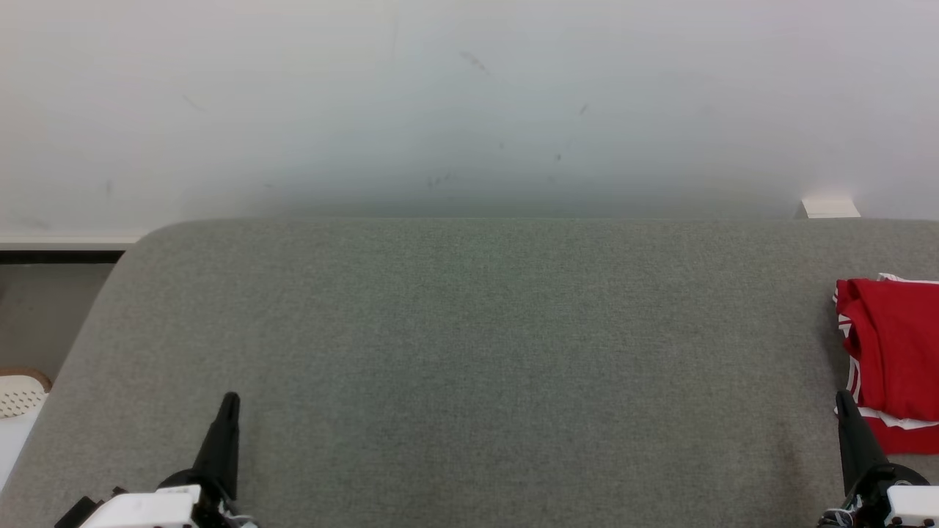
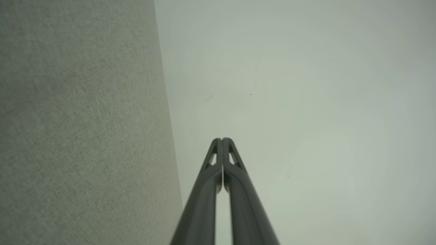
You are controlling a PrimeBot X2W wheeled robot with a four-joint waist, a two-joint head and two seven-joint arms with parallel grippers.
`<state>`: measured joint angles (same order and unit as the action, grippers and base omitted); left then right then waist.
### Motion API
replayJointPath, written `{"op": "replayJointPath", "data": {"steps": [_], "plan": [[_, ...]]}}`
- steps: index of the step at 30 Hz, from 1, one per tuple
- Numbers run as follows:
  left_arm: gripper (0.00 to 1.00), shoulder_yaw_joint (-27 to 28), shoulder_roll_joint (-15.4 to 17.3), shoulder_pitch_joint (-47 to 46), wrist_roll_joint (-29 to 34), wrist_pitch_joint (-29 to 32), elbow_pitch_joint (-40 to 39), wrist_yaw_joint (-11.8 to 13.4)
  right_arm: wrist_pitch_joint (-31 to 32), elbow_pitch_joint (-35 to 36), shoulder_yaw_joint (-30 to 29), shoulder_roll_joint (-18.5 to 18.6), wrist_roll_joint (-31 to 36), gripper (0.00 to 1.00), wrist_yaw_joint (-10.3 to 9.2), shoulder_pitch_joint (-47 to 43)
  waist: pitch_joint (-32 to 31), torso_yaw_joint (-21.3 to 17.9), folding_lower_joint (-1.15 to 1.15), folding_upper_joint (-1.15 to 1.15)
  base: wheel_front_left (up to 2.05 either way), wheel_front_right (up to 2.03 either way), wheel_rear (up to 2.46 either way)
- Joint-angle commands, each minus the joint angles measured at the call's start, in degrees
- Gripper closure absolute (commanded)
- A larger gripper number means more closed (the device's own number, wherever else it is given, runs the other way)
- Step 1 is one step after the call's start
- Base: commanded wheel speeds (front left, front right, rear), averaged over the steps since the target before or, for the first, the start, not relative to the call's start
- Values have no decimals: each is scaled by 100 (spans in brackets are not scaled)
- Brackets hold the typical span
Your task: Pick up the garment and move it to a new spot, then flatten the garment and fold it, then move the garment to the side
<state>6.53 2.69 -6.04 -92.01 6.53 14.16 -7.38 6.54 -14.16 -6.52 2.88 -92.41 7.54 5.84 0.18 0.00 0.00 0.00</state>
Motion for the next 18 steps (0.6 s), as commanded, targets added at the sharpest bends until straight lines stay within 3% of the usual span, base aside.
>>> {"op": "replayJointPath", "data": {"steps": [1,18], "plan": [[100,10,36,-42,-76,21,-17,-28,22,27,-26,-2,4,100,-10,70,0,0,0,0,0,0,0],[100,10,36,-41,-76,21,-18,-28,23,27,-27,-3,6,100,-10,70,0,0,0,0,0,0,0]]}}
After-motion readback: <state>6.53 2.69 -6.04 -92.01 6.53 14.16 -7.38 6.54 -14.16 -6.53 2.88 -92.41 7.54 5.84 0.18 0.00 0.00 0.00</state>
